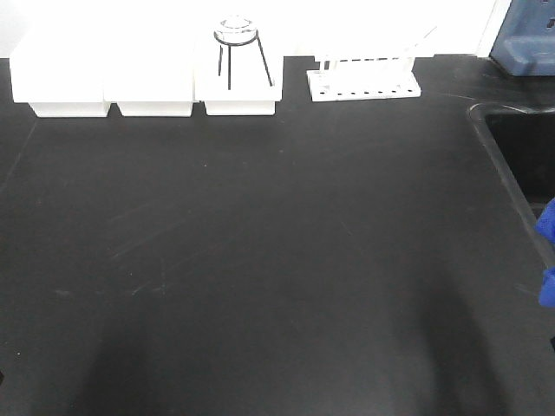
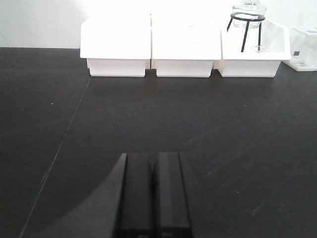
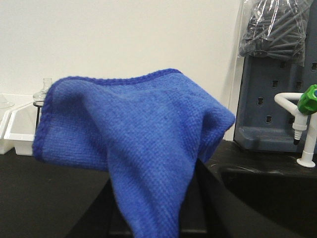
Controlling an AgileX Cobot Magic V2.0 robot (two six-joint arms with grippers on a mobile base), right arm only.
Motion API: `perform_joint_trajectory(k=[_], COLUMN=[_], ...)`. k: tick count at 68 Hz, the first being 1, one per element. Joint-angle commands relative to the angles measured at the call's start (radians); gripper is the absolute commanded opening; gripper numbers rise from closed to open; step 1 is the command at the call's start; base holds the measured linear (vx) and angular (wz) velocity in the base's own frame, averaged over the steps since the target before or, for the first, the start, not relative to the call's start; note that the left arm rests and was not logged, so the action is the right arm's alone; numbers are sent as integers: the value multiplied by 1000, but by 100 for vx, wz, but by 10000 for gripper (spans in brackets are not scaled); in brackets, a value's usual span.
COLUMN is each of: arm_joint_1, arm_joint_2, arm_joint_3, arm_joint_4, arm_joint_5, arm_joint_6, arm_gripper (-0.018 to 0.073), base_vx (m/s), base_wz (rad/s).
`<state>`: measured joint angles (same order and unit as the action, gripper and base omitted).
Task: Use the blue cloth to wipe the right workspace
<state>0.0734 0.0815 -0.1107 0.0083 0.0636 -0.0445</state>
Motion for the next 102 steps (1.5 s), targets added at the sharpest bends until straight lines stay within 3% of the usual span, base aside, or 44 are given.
perform_joint_trajectory(k=[1,58,102], arm_joint_1=[1,1,1], arm_joint_2=[11,11,11], arm_joint_3=[-28,-28,-28], arm_joint_4=[-1,-1,-1], arm_joint_5=[-90,-90,-90], arm_joint_6=[-4,-4,-4], arm_gripper=[0,0,0], base_vx=[0,-17,-29], base_wz=[1,2,-25])
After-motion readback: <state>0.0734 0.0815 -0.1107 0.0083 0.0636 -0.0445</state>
